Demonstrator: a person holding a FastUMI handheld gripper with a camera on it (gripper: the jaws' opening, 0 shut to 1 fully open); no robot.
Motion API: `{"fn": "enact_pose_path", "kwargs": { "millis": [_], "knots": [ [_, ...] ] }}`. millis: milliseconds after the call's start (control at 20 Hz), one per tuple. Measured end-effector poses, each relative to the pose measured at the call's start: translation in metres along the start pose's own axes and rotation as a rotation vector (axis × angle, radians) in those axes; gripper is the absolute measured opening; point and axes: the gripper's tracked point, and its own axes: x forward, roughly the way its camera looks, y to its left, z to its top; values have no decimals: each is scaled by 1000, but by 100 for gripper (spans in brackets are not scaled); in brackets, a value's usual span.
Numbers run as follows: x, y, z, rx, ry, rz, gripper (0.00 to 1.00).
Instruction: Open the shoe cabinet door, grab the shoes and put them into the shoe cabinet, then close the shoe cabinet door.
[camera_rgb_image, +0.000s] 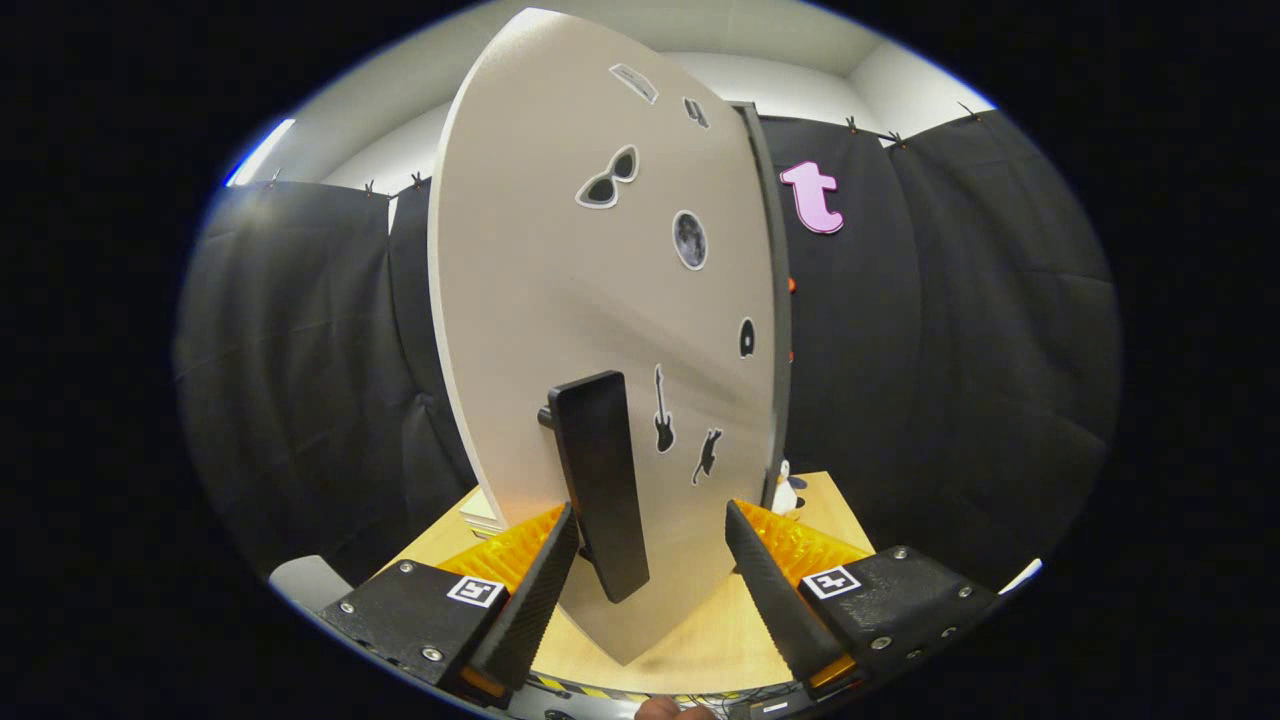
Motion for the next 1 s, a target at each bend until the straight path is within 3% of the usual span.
{"fn": "enact_pose_path", "kwargs": {
  "millis": [550,1000],
  "knots": [
    [60,112,19,-16,-10,45,94],
    [109,104,33,25,-29,27,94]
  ]
}}
